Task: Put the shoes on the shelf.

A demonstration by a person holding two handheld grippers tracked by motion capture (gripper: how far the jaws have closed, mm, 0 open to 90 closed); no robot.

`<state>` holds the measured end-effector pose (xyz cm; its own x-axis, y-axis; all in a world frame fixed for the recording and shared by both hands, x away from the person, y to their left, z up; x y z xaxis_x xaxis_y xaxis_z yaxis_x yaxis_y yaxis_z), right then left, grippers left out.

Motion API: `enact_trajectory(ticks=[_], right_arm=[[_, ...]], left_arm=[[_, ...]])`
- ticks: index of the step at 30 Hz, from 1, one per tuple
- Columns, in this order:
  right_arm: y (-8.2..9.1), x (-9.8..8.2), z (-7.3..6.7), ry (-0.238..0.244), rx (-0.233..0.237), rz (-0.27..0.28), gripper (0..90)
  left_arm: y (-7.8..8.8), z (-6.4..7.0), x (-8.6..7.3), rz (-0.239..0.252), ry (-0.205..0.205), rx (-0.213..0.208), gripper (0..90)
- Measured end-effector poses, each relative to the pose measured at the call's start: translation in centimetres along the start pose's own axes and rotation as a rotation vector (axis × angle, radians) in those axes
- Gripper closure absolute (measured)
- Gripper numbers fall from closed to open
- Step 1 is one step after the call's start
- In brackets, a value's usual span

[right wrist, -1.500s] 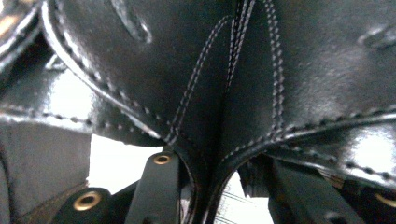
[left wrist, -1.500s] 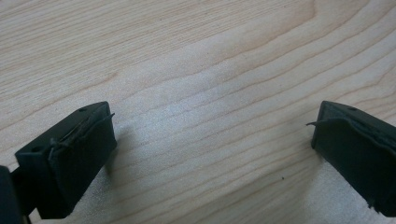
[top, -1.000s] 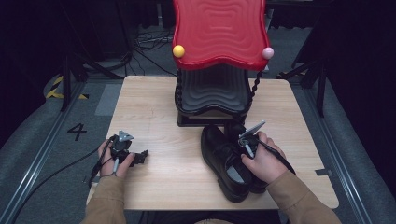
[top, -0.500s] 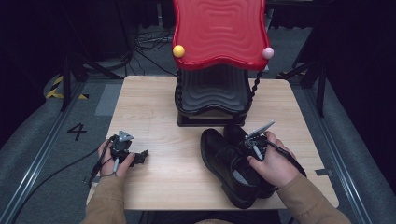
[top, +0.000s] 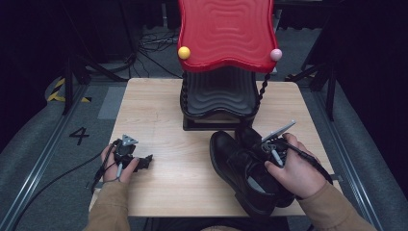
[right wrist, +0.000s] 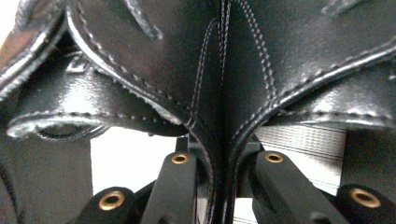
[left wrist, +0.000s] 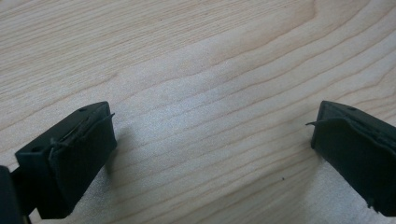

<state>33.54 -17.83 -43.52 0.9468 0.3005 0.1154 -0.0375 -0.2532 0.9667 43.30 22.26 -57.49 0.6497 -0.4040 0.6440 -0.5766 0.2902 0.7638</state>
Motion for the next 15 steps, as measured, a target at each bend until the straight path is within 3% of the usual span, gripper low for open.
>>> enact_trajectory(ticks=[15], right_arm=[[6.1, 0.2, -1.3, 0.061, -0.001, 0.057, 82.5]], left_arm=[[0.0, 0.0, 0.0, -0.001, 0.003, -0.002, 0.3]])
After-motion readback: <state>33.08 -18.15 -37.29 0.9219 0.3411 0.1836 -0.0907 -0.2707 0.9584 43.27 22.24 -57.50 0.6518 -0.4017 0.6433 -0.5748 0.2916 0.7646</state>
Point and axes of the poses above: each handheld gripper's, and its own axes: y roughly backward along the jaws, x roughly out of its top, z roughly to its right, the point moved 10 cm from there along -y, roughly forward along the jaws, and after that the axes turned 6 degrees about -y, right-handed, at the moved point
